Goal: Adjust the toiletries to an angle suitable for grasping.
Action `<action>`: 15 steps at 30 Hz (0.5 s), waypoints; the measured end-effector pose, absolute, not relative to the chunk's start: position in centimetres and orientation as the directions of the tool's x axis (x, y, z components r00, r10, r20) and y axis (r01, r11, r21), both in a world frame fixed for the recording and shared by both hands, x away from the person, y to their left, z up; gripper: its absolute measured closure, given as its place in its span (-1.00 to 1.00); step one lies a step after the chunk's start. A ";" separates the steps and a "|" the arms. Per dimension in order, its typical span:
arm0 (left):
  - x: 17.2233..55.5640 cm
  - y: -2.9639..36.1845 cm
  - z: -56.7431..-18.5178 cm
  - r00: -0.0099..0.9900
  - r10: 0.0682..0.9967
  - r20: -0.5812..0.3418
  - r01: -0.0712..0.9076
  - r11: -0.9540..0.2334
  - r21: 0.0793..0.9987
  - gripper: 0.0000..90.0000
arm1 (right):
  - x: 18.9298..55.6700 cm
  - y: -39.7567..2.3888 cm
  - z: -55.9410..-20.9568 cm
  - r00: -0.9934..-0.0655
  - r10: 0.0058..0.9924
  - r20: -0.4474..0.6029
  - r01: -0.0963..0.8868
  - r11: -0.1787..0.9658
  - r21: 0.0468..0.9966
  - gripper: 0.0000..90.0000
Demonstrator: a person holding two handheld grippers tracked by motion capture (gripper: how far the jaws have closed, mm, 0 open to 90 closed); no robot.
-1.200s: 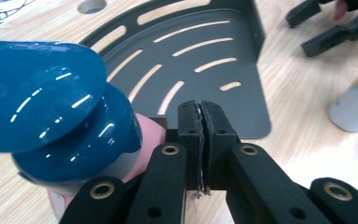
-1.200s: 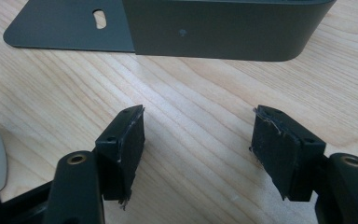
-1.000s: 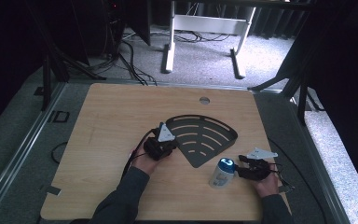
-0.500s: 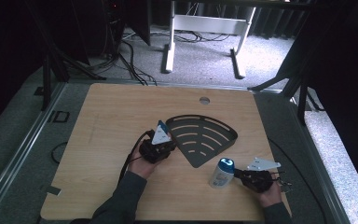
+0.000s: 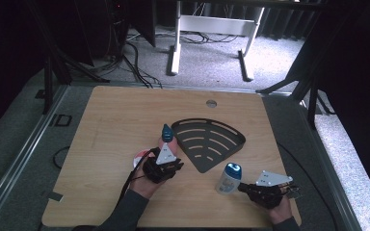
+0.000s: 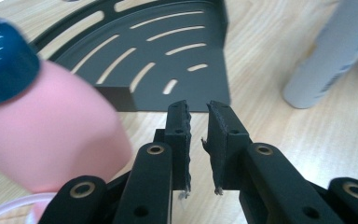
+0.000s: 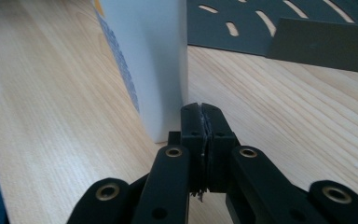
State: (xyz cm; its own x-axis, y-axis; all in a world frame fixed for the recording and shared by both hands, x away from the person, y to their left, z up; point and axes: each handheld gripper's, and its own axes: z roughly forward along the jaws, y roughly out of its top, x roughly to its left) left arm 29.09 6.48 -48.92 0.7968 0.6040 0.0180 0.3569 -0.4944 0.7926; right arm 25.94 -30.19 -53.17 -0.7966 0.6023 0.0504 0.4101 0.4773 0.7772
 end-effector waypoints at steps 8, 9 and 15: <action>27.7 5.2 -48.3 0.844 0.536 0.018 0.309 -0.513 0.801 0.74 | 25.9 -28.9 -53.1 -0.823 0.566 0.045 0.386 0.499 0.776 0.97; 27.4 4.8 -48.3 0.854 0.520 0.016 0.302 -0.520 0.799 0.74 | 25.8 -28.7 -53.1 -0.826 0.561 0.049 0.384 0.497 0.778 0.97; 26.2 3.7 -48.2 0.883 0.468 0.012 0.273 -0.536 0.799 0.74 | 25.7 -27.8 -53.2 -0.847 0.527 0.068 0.373 0.500 0.781 0.95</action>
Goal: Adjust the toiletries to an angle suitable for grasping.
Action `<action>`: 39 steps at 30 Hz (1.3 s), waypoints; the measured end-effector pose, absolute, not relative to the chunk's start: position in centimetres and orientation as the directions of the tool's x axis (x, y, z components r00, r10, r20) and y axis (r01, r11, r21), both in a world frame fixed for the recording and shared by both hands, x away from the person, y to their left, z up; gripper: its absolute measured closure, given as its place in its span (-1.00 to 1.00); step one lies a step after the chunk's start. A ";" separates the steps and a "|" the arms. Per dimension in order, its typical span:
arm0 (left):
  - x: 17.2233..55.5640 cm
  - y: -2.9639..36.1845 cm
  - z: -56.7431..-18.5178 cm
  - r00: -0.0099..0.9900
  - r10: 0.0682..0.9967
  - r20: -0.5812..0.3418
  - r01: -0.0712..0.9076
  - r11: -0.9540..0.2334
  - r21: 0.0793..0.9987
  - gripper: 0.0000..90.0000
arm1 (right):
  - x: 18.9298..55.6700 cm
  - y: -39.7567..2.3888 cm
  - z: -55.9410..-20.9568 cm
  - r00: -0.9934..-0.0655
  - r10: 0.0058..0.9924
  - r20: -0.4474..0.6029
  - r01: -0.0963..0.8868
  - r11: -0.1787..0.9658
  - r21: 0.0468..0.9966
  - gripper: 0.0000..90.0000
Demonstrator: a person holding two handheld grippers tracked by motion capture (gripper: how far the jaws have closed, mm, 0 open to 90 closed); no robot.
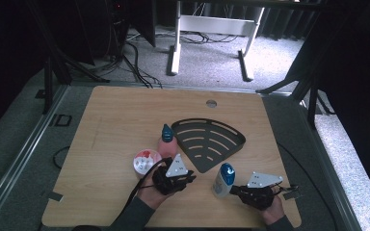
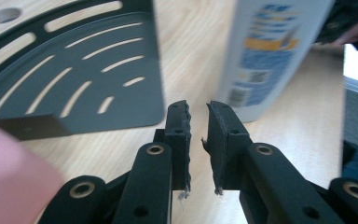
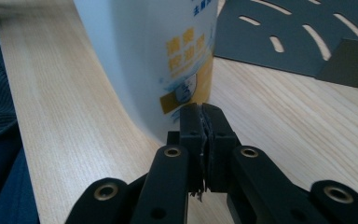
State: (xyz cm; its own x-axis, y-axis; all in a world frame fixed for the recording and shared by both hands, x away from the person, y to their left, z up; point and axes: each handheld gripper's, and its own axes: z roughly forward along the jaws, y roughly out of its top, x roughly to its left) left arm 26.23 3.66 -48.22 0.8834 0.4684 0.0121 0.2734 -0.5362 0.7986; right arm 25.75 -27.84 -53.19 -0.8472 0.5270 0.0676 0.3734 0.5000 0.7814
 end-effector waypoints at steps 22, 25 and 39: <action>24.4 4.1 -47.2 0.900 0.436 0.013 0.243 -0.526 0.815 0.72 | 25.7 -23.7 -53.6 -0.900 0.427 0.086 0.320 0.515 0.795 0.99; 24.1 4.5 -47.1 0.900 0.436 0.005 0.247 -0.519 0.819 0.72 | 25.7 -23.1 -53.7 -0.903 0.420 0.089 0.318 0.515 0.796 0.99; 23.1 4.8 -46.3 0.922 0.388 -0.003 0.219 -0.515 0.829 0.71 | 26.0 -21.2 -54.0 -0.908 0.413 0.063 0.294 0.524 0.799 0.99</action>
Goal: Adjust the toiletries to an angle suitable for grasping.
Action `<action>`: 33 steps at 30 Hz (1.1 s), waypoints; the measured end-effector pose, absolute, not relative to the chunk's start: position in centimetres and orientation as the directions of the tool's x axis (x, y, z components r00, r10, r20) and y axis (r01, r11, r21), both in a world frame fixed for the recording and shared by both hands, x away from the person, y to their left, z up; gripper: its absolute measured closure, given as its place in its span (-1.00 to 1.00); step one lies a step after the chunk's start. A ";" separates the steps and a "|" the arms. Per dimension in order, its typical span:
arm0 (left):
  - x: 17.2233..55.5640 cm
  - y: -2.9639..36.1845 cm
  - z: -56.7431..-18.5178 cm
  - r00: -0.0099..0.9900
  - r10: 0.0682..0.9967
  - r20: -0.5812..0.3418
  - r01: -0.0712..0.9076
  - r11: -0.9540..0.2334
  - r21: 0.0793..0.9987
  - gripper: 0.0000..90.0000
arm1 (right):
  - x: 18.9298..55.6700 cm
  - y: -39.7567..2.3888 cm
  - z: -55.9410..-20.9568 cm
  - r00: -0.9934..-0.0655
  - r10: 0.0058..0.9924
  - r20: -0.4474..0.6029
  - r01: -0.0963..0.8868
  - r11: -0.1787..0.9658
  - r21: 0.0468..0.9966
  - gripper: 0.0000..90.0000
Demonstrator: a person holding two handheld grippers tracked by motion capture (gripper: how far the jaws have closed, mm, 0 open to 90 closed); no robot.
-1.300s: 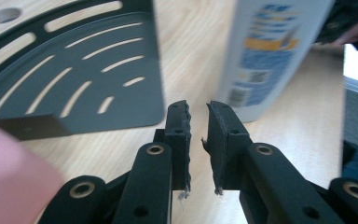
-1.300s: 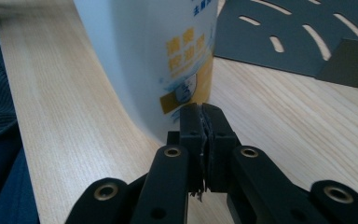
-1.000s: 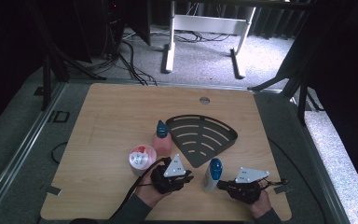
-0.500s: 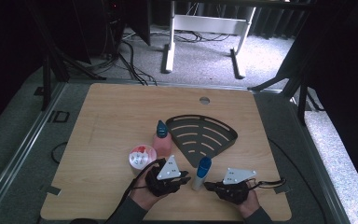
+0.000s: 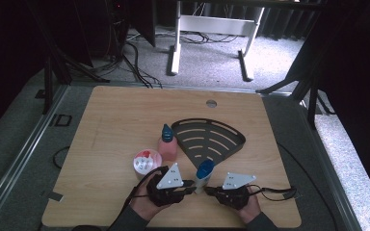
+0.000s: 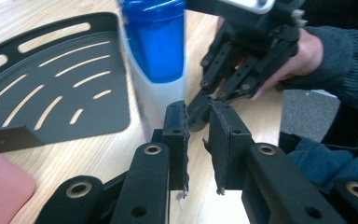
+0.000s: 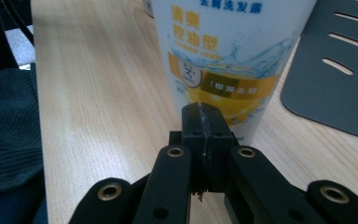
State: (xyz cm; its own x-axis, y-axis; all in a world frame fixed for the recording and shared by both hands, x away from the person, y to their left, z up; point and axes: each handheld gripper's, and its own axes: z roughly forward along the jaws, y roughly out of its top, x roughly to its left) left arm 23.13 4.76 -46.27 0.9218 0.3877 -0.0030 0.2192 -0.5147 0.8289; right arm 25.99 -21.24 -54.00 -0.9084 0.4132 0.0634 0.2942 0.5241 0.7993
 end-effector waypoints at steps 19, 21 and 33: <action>23.7 4.1 -47.2 0.916 0.402 0.006 0.236 -0.549 0.802 0.70 | 28.0 -20.3 -54.2 -0.890 0.454 0.048 0.304 0.511 0.804 0.94; 23.8 4.2 -47.3 0.911 0.413 0.002 0.246 -0.546 0.801 0.70 | 28.4 -20.1 -54.2 -0.890 0.453 0.047 0.303 0.512 0.804 0.95; 24.9 5.3 -47.9 0.872 0.490 0.013 0.284 -0.526 0.801 0.70 | 30.3 -18.1 -54.4 -0.890 0.454 0.052 0.305 0.505 0.807 0.99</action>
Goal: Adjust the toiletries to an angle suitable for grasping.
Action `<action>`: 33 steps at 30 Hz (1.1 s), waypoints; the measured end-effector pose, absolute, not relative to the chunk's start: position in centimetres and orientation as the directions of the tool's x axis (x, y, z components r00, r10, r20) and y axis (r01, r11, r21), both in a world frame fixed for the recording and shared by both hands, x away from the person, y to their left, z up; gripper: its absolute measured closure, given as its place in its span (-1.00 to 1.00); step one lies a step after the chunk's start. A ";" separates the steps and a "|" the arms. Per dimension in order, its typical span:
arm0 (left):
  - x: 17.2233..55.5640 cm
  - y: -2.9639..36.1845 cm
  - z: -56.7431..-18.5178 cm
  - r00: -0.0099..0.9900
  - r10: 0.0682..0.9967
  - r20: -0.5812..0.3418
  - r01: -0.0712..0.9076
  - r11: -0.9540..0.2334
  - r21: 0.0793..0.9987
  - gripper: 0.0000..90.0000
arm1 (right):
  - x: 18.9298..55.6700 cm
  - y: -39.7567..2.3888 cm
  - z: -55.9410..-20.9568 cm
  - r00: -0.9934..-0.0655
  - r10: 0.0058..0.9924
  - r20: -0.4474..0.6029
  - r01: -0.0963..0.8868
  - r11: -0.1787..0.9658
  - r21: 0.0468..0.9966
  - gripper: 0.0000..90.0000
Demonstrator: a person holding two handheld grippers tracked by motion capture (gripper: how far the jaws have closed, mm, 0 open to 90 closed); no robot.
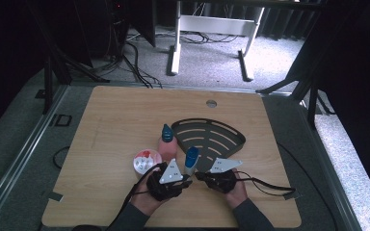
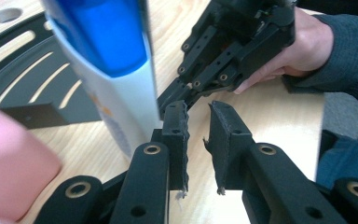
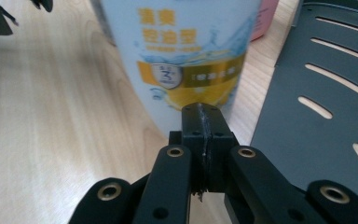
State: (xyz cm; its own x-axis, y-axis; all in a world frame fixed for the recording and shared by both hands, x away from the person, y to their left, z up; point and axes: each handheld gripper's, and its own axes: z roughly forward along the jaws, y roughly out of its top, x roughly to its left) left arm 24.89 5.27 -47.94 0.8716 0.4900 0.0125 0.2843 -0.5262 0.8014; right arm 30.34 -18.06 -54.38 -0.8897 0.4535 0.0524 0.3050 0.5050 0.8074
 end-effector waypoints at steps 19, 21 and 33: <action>25.8 6.3 -48.6 0.853 0.522 0.003 0.306 -0.504 0.808 0.70 | 31.9 -15.7 -54.3 -0.876 0.476 0.074 0.323 0.467 0.823 1.00; 25.6 5.9 -48.6 0.870 0.493 0.014 0.282 -0.521 0.805 0.71 | 31.8 -15.6 -54.3 -0.876 0.476 0.074 0.323 0.467 0.823 1.00; 26.9 6.2 -49.8 0.830 0.557 0.024 0.336 -0.536 0.775 0.77 | 32.1 -14.9 -54.7 -0.879 0.470 0.083 0.329 0.470 0.819 0.99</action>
State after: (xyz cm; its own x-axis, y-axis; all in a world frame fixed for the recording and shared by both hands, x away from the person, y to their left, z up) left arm 26.86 6.25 -49.80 0.8304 0.5567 0.0242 0.3364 -0.5356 0.7746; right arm 32.07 -14.86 -54.70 -0.8788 0.4699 0.0831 0.3285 0.4696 0.8195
